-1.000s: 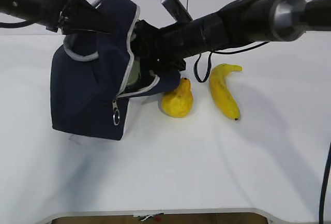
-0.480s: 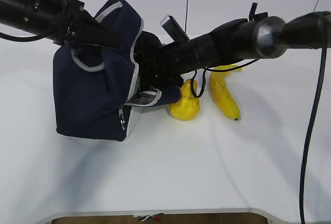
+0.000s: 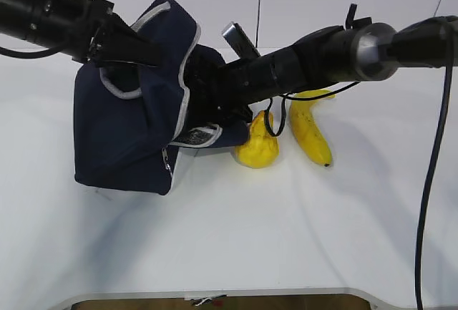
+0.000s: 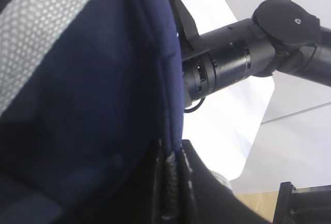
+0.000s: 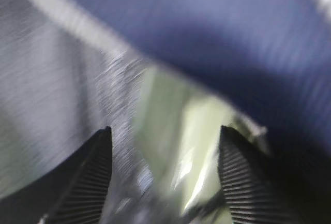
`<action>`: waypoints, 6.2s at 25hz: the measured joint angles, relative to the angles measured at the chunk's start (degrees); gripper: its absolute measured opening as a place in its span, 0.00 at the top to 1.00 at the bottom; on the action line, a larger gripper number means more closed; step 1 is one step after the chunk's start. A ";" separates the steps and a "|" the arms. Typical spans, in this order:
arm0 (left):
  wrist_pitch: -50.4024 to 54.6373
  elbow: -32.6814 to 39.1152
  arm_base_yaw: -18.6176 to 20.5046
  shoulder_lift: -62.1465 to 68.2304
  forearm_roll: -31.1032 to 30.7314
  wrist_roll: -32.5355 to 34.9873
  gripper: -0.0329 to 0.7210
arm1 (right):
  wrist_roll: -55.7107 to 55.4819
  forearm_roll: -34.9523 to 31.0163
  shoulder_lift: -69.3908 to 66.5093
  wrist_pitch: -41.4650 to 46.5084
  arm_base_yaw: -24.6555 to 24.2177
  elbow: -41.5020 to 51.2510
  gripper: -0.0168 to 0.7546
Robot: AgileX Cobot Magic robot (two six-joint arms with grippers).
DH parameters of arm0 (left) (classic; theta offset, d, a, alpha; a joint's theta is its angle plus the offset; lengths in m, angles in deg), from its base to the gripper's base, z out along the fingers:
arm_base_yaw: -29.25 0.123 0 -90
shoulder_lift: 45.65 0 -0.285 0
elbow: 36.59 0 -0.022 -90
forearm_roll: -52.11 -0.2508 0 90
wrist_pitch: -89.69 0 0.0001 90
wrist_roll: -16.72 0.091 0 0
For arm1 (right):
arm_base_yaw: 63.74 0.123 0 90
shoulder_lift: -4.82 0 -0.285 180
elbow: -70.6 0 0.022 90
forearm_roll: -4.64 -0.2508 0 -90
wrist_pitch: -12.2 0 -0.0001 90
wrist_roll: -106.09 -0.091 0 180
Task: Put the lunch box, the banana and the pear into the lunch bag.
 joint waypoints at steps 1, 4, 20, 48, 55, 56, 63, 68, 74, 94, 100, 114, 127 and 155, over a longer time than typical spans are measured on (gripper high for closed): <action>0.45 0.00 0.31 0.00 0.00 0.00 0.94 | -0.10 0.00 0.00 0.62 -0.21 0.00 0.32; 1.51 0.00 1.32 0.00 0.00 0.00 0.94 | -0.35 0.00 0.00 4.21 -1.56 -0.38 0.31; 4.14 0.00 7.83 0.00 -3.95 0.03 0.94 | -8.99 16.14 2.01 24.36 -4.85 -16.52 0.30; 5.68 0.00 9.57 0.00 -15.89 -0.67 0.94 | -43.20 75.61 3.58 26.97 -4.85 -24.90 0.30; 5.68 0.00 9.57 0.00 -15.89 -1.02 0.94 | -45.68 77.36 -0.62 26.85 -4.85 -24.90 0.30; 5.68 0.00 9.57 0.00 -15.89 -1.00 0.94 | -45.82 77.63 -1.19 26.85 -4.85 -24.90 0.30; 5.68 0.00 9.57 0.00 -15.89 -1.00 0.94 | -46.38 78.46 -4.72 26.77 -4.85 -24.81 0.30; 5.68 0.00 9.57 0.00 -15.89 -1.00 0.94 | -46.41 78.54 -5.13 26.71 -4.85 -24.81 0.36; 5.68 0.00 9.57 0.00 -15.89 -1.00 0.94 | -46.41 78.67 -5.13 26.46 -4.85 -24.81 0.61; 5.85 0.00 9.46 0.00 -6.70 -1.05 0.94 | -34.06 64.33 19.38 27.51 -4.85 -24.89 0.63; 5.85 0.00 7.78 0.00 1.10 -1.05 0.94 | -28.83 48.90 15.27 27.62 -4.73 -24.89 0.63; 5.75 0.00 3.55 0.00 4.12 -1.05 0.94 | -19.40 28.41 3.55 26.94 -4.11 -24.89 0.63; 5.66 0.00 3.47 0.00 4.75 -1.05 0.94 | -17.28 27.48 0.79 21.31 -1.35 -25.53 0.63; 5.66 0.00 4.72 0.00 3.22 -1.05 0.94 | -26.09 57.68 10.69 26.74 -2.16 -27.34 0.22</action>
